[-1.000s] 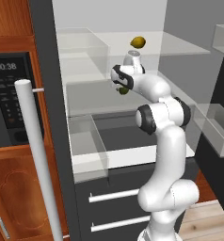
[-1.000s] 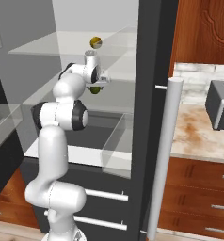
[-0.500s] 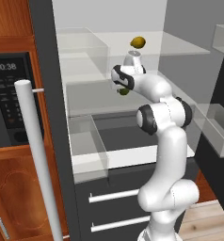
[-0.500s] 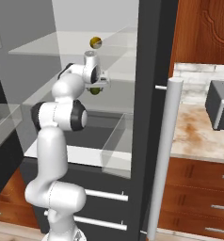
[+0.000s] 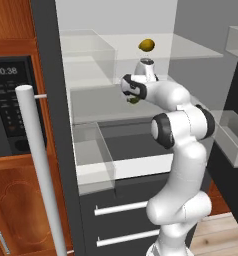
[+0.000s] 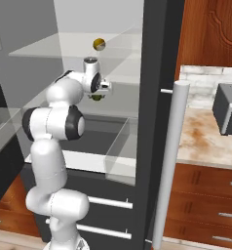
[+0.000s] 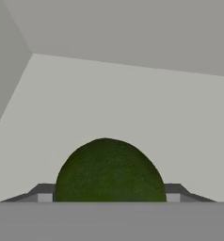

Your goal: Grab the lime and lemon from the fridge, place them in the blender, close the lid, and turn on the blender to create a marinade.

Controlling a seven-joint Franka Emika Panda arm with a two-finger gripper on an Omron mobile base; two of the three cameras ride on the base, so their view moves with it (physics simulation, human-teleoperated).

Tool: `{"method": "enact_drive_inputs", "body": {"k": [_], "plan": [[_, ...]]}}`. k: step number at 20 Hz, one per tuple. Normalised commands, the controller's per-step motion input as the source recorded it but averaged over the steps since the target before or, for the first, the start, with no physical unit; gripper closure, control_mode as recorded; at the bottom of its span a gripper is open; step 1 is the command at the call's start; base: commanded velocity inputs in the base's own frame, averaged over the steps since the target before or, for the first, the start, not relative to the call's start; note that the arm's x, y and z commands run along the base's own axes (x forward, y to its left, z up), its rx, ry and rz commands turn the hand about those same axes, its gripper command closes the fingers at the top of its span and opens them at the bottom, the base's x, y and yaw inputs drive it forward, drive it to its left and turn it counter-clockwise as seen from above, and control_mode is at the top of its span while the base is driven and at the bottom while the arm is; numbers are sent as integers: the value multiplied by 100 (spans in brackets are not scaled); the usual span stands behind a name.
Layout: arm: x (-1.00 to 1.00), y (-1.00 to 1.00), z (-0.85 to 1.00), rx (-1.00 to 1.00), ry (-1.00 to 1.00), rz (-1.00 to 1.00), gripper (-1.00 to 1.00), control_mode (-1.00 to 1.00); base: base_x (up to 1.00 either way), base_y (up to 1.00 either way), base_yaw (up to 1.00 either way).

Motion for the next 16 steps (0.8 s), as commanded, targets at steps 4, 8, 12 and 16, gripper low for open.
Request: {"method": "enact_drive_inputs", "body": {"k": [4,8,12,16], "plan": [[-99,0,-80,0,-11,0,100,-100,0,0,0],[-100,0,14,0,-5,0,100,-100,0,0,0],[-100,0,42,0,-3,0,100,-100,0,0,0],[-100,0,56,0,-6,0,100,-100,0,0,0]]}}
